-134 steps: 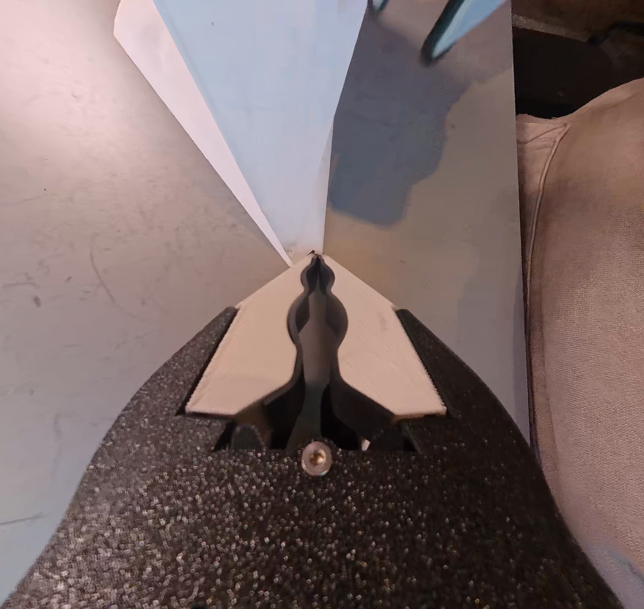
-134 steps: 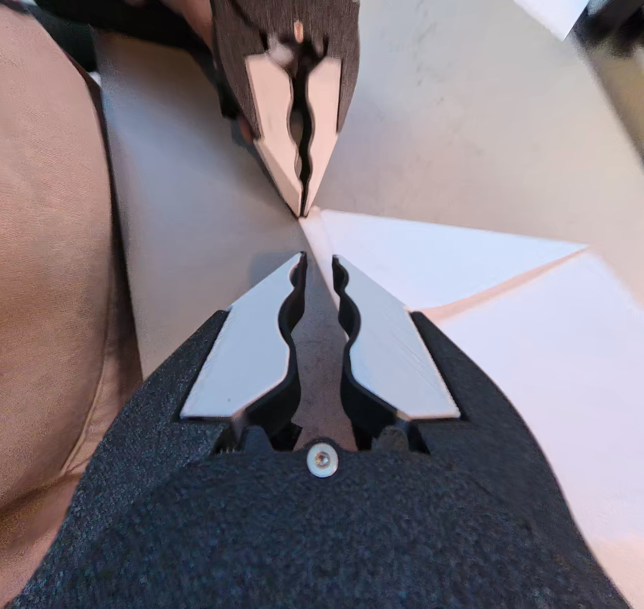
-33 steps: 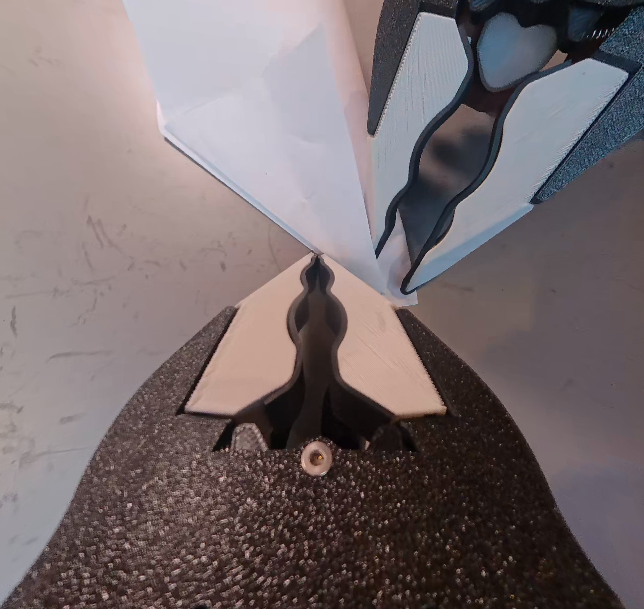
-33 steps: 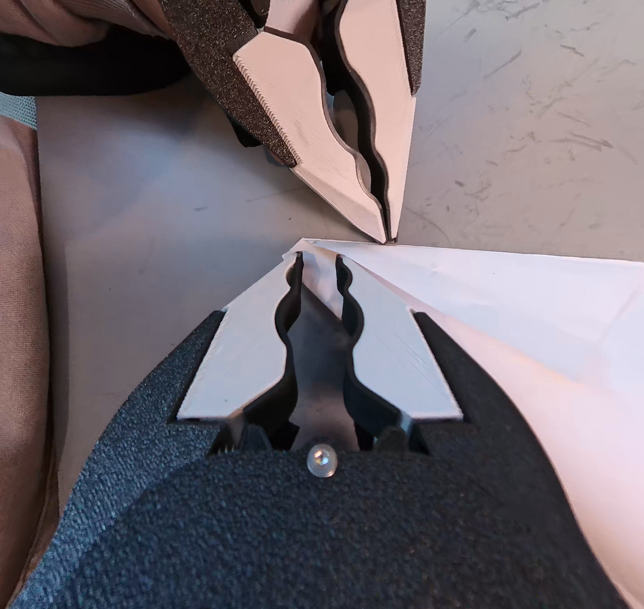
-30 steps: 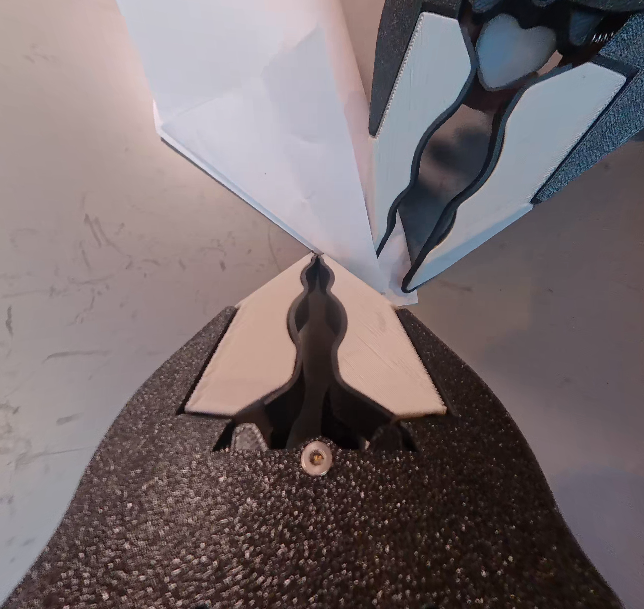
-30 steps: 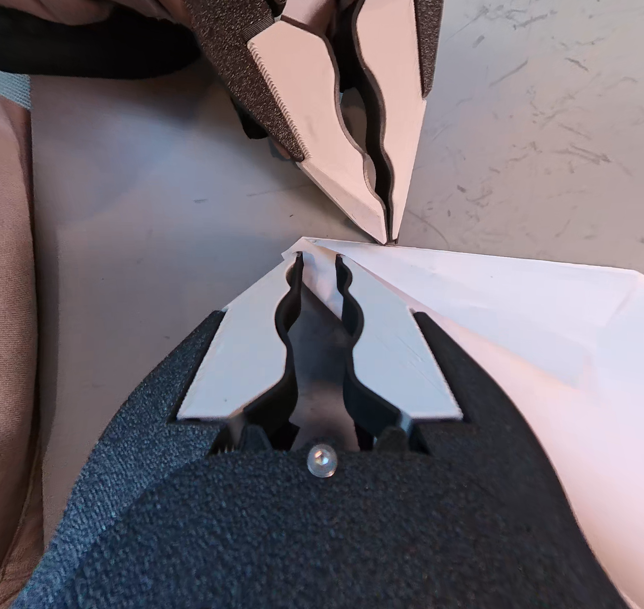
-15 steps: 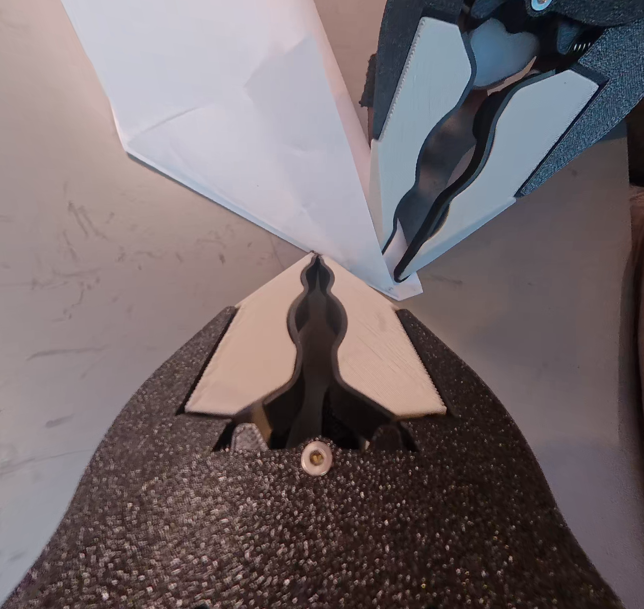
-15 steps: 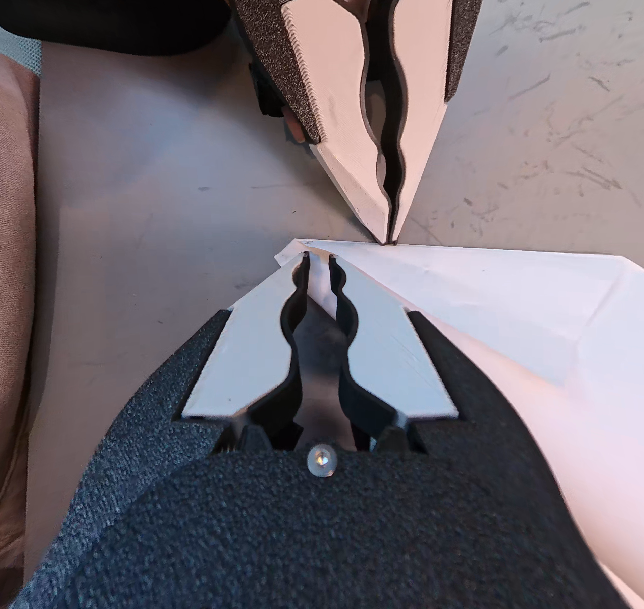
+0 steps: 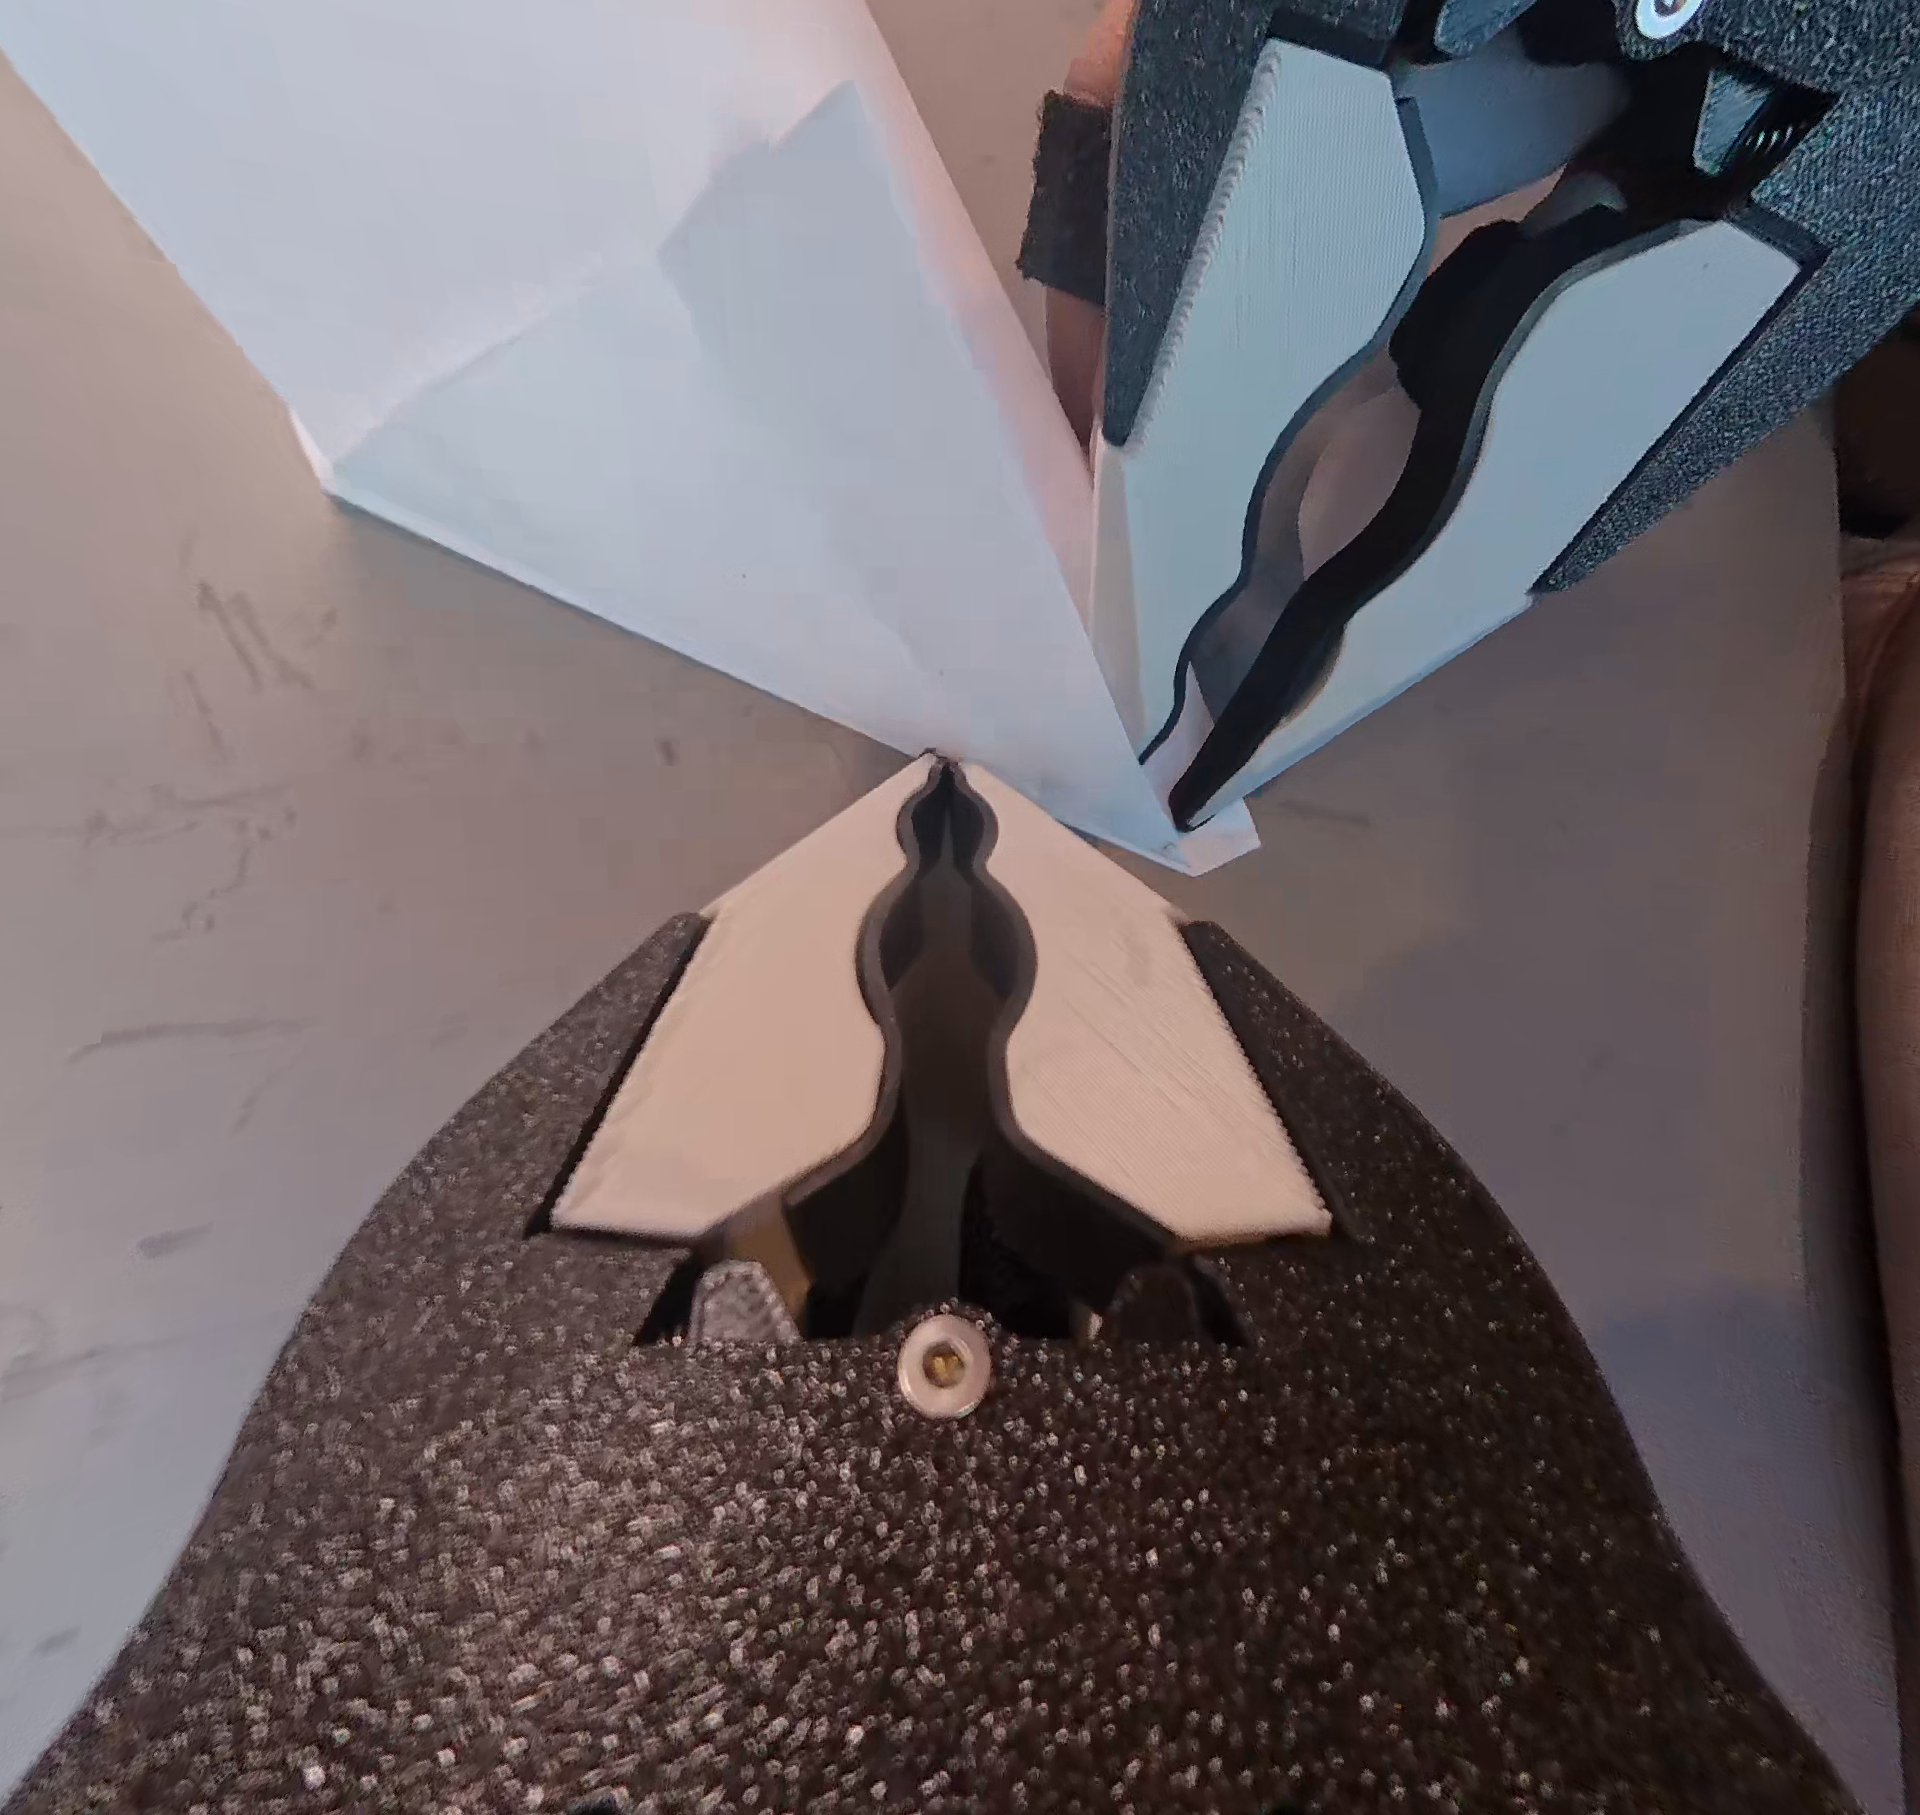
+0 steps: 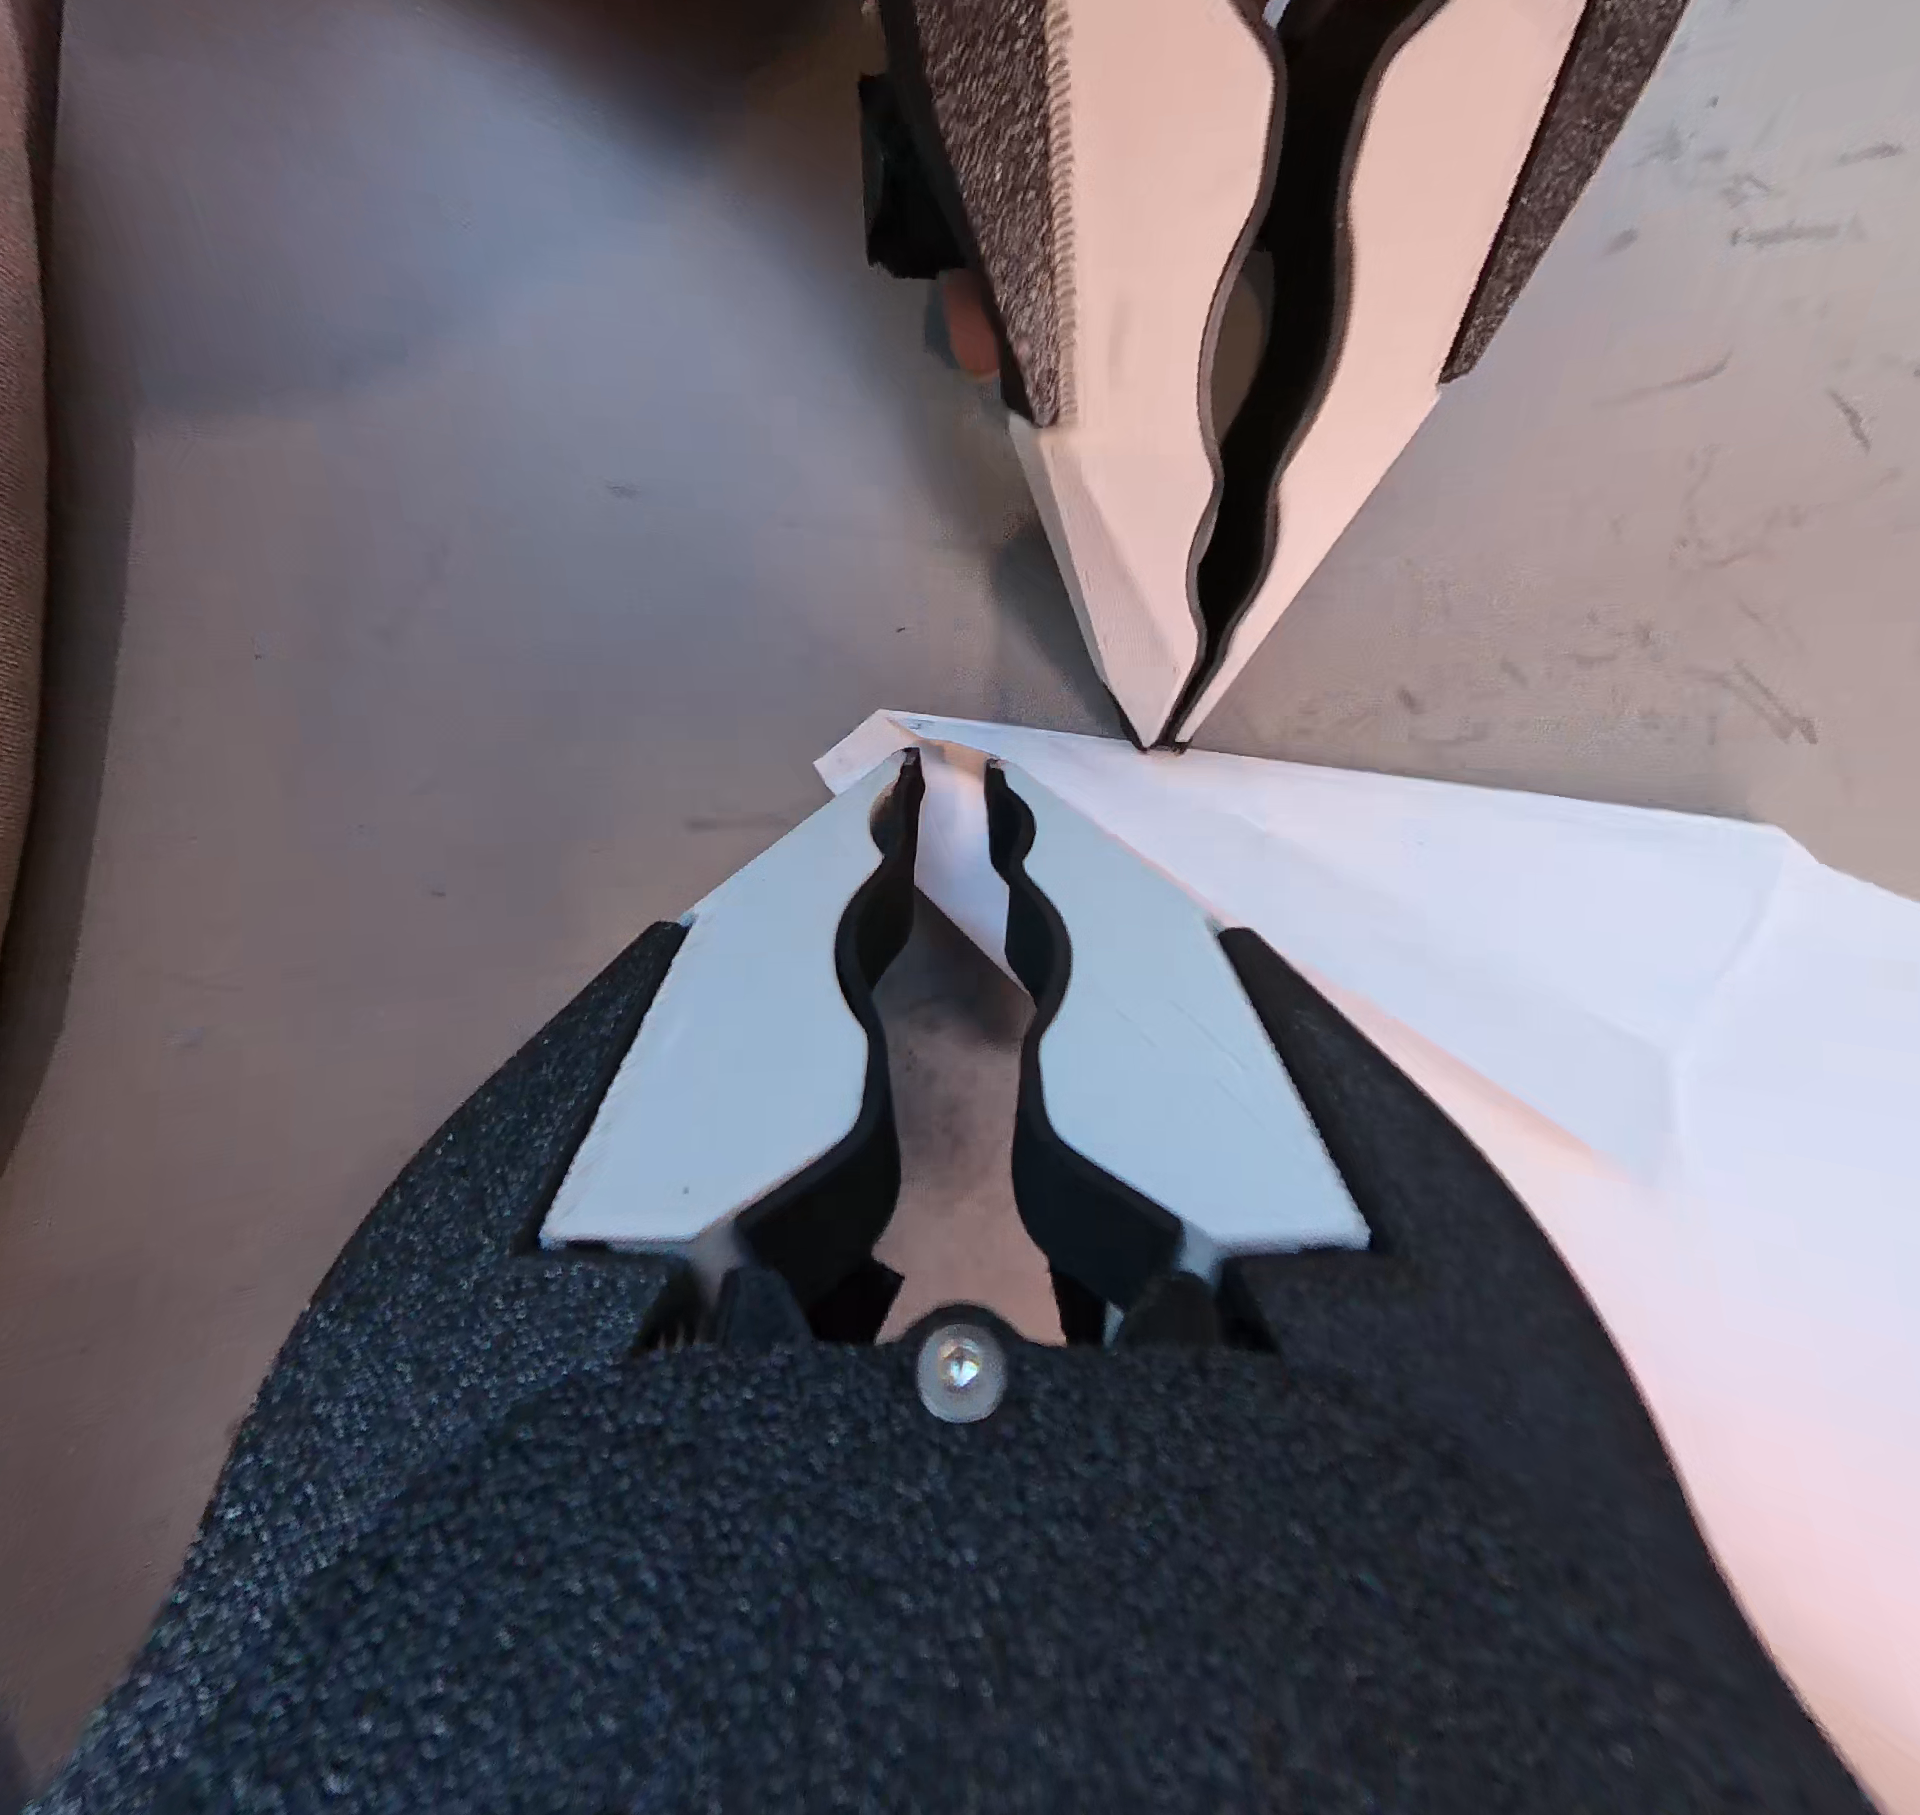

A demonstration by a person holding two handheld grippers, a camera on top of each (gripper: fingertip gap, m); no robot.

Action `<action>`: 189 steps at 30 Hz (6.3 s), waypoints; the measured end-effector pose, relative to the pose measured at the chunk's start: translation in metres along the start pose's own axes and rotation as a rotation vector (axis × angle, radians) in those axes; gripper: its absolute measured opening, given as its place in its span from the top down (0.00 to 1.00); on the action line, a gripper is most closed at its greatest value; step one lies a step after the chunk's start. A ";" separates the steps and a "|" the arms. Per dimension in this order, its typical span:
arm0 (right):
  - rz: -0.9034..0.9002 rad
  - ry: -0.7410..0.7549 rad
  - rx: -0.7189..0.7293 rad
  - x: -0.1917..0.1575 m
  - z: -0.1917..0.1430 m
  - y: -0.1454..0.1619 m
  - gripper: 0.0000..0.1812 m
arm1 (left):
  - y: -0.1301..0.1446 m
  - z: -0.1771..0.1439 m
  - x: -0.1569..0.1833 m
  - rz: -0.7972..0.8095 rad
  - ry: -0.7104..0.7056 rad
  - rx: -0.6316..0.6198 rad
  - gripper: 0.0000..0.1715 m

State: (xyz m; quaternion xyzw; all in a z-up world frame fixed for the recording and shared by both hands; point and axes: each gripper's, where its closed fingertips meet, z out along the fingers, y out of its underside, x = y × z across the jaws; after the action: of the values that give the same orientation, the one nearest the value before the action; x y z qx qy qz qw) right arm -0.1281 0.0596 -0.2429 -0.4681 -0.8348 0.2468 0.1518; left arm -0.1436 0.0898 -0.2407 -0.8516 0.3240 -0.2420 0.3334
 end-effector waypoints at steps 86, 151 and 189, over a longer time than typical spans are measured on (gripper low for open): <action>0.286 0.227 0.132 0.007 -0.013 0.017 0.94 | -0.008 -0.007 0.027 0.167 -0.097 0.019 0.94; 0.208 0.139 0.167 0.020 -0.022 0.028 1.00 | 0.007 0.012 0.046 0.209 -0.100 -0.063 1.00; 0.098 -0.432 -0.033 0.051 -0.018 0.031 1.00 | 0.008 0.010 0.054 0.163 -0.007 -0.046 1.00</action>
State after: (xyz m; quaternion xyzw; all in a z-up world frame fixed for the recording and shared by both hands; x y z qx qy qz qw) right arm -0.1241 0.1222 -0.2434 -0.4467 -0.8282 0.3346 -0.0503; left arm -0.1044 0.0503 -0.2424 -0.8307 0.3965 -0.2038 0.3335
